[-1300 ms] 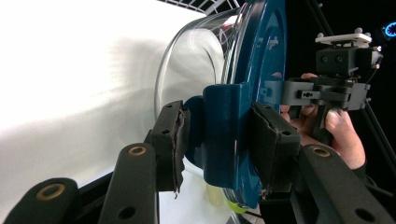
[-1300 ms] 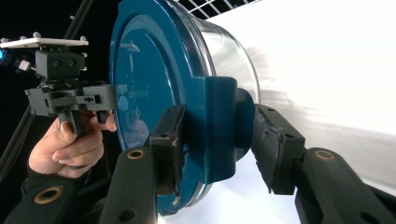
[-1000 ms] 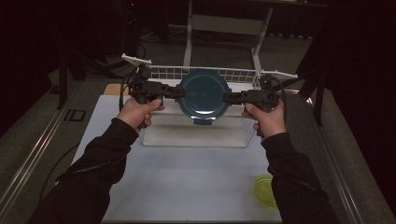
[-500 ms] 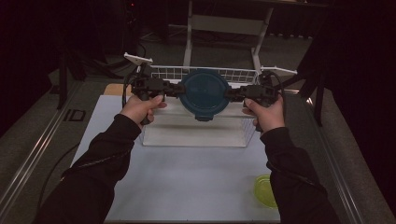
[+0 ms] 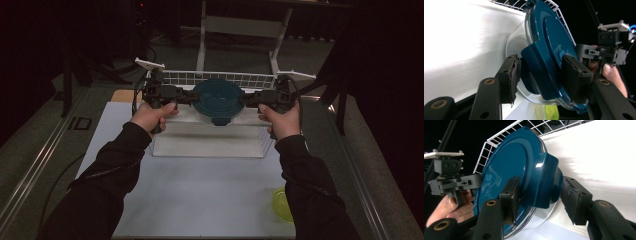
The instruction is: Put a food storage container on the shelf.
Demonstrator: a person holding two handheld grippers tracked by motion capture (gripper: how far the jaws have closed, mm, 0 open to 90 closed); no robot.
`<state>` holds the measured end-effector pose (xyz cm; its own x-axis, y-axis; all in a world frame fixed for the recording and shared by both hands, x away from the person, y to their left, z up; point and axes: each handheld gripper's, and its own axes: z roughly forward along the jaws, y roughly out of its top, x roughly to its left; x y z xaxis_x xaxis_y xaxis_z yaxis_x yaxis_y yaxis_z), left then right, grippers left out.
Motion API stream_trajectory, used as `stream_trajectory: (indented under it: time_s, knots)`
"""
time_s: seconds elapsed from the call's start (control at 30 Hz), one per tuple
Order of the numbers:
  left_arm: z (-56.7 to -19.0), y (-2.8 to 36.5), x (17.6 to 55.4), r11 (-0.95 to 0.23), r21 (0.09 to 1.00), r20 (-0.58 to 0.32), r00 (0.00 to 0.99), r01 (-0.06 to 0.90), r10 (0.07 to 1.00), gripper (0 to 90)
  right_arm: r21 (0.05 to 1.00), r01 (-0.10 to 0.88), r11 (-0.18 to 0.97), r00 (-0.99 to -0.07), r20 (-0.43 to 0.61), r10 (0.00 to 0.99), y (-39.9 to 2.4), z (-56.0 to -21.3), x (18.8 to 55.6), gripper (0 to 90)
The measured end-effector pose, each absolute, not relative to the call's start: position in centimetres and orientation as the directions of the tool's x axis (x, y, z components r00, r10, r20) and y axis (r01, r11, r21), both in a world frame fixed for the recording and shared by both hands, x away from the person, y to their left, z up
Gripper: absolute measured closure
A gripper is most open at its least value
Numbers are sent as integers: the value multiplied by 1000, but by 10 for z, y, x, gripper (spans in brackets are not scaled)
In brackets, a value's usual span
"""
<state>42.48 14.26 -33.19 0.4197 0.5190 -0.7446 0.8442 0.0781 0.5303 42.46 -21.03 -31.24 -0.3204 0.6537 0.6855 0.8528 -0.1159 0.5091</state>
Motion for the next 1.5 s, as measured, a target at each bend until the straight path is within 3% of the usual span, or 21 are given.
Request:
stream_trajectory:
  time_s: [0.23,0.43,0.5,0.8,1.03,1.23,1.4,1.5]
  knots:
    - [-325,140,416,37,581,-684,463,813,564,464,557,825,-98,-379,672,636,-212,-311,420,487]
    - [-326,140,410,40,606,-668,481,794,567,448,611,789,-63,-413,604,681,-213,-303,409,440]
    - [-326,141,409,46,603,-669,474,796,572,408,627,777,-46,-430,583,689,-213,-301,405,440]
    - [-321,148,393,38,654,-632,518,755,577,385,672,740,17,-518,554,652,-207,-292,373,475]
    - [-317,150,364,4,749,-537,603,662,590,335,677,730,97,-583,543,604,-192,-300,346,656]
    - [-323,153,337,12,837,-445,667,547,597,210,664,733,148,-601,529,600,-179,-312,334,895]
    - [-336,151,315,-44,883,-339,700,467,628,1,657,738,153,-596,527,606,-175,-319,335,897]
    - [-351,149,299,-64,897,-298,705,438,644,0,659,736,153,-596,524,609,-172,-321,336,898]
